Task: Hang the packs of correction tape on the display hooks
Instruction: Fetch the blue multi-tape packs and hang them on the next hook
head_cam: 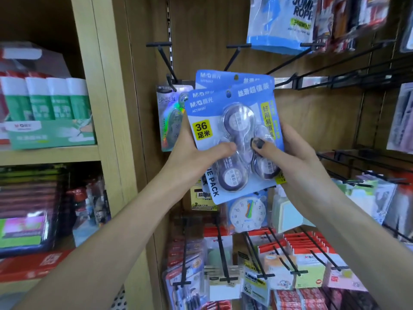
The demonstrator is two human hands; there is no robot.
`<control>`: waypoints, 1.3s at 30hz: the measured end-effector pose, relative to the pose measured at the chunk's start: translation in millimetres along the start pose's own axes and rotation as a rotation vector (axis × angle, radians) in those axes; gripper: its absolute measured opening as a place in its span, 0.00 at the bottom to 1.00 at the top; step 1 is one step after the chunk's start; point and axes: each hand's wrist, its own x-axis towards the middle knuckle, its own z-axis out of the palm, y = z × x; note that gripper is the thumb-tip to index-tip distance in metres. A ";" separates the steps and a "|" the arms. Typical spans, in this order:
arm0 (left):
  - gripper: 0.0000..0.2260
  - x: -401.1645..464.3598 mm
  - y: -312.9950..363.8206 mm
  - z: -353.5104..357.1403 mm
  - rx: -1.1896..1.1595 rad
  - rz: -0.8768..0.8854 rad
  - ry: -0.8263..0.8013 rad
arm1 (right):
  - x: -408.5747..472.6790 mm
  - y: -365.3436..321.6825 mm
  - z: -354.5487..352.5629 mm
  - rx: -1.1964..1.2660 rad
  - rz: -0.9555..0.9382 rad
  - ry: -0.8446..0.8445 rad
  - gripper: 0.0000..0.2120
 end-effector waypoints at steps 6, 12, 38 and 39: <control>0.27 11.9 12.1 -3.1 0.006 -0.038 0.018 | 13.7 -10.1 5.5 -0.026 0.015 0.004 0.20; 0.39 7.7 14.5 -3.9 0.020 -0.077 0.016 | 12.0 -6.7 5.4 -0.012 0.053 0.012 0.18; 0.39 74.1 -21.1 8.2 0.138 -0.305 0.126 | 97.2 28.4 -22.6 -0.032 0.350 0.113 0.14; 0.40 72.2 -22.9 8.8 0.126 -0.299 0.124 | 96.3 31.1 -23.7 -0.022 0.349 0.118 0.15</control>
